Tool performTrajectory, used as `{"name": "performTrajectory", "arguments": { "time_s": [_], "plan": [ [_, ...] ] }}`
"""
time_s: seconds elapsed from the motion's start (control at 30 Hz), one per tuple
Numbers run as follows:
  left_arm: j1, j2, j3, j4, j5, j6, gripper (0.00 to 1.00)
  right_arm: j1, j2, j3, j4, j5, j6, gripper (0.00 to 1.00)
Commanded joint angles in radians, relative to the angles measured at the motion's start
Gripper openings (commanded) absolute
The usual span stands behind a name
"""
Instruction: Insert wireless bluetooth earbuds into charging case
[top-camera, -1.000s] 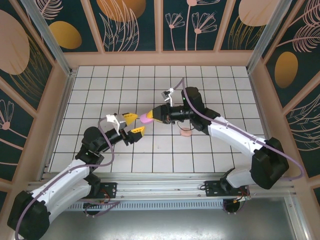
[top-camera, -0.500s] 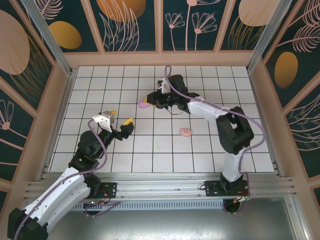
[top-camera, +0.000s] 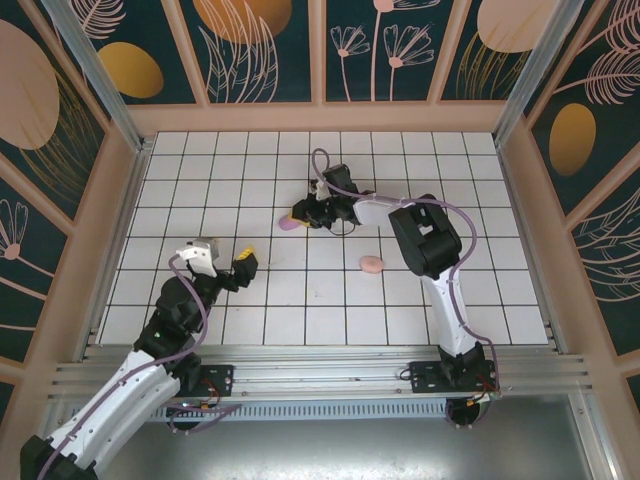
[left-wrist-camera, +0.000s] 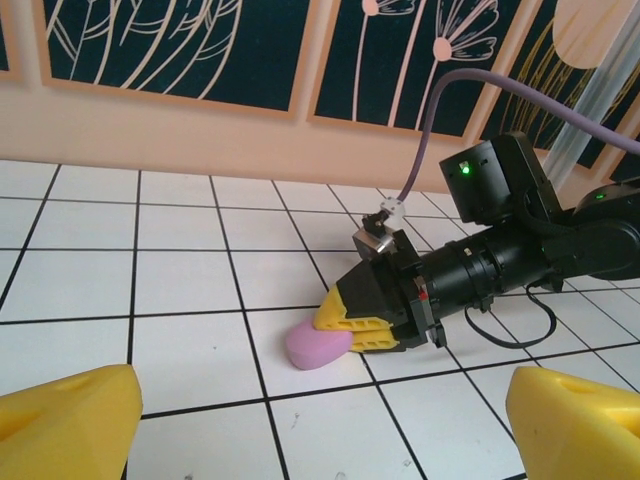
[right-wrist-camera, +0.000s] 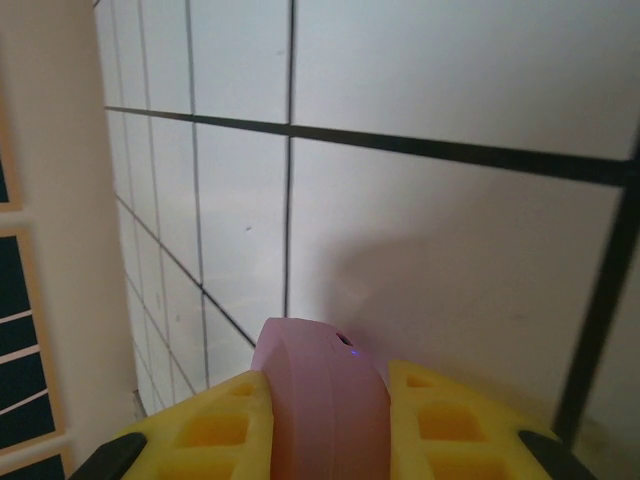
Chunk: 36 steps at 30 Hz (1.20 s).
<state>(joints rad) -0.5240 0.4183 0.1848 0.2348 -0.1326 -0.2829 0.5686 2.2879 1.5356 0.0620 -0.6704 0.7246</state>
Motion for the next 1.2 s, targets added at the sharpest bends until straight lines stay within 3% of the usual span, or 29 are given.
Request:
{"name": "performTrajectory", "arguments": {
  "time_s": [0.0, 0.33, 0.5, 0.53, 0.6, 0.77, 0.93, 1.03, 1.13, 1.17],
  "plan": [
    [0.001, -0.015, -0.016, -0.015, -0.030, -0.014, 0.93, -0.008, 0.009, 0.042, -0.002, 0.028, -0.045, 0.21],
    [0.001, 0.043, 0.023, -0.007, -0.026, 0.042, 0.95, -0.009, 0.000, 0.067, -0.089, 0.069, -0.087, 0.44],
    [0.001, 0.091, 0.060, -0.021, -0.022, 0.068, 0.97, 0.002, -0.090, 0.061, -0.164, 0.179, -0.145, 0.54],
    [0.002, 0.106, 0.071, -0.026, -0.021, 0.073, 0.97, 0.004, -0.111, 0.060, -0.181, 0.201, -0.161, 0.63],
    [0.002, 0.152, 0.102, -0.047, -0.035, 0.083, 0.99, 0.008, -0.164, 0.052, -0.212, 0.247, -0.195, 0.99],
    [0.025, 0.261, 0.150, -0.058, -0.108, 0.125, 0.99, 0.011, -0.293, -0.004, -0.262, 0.357, -0.269, 0.99],
    [0.155, 0.307, 0.128, 0.020, -0.081, 0.104, 0.99, 0.009, -0.462, -0.124, -0.261, 0.519, -0.356, 0.99],
    [0.225, 0.340, 0.087, 0.109, -0.064, 0.089, 0.98, 0.001, -0.583, -0.238, -0.211, 0.677, -0.425, 0.99],
    [0.259, 0.406, 0.072, 0.197, -0.121, 0.107, 0.99, -0.015, -0.709, -0.387, -0.110, 0.799, -0.467, 0.99],
    [0.272, 0.434, 0.074, 0.224, -0.144, 0.108, 0.99, -0.064, -0.754, -0.441, -0.073, 0.812, -0.465, 0.99]
  ]
}}
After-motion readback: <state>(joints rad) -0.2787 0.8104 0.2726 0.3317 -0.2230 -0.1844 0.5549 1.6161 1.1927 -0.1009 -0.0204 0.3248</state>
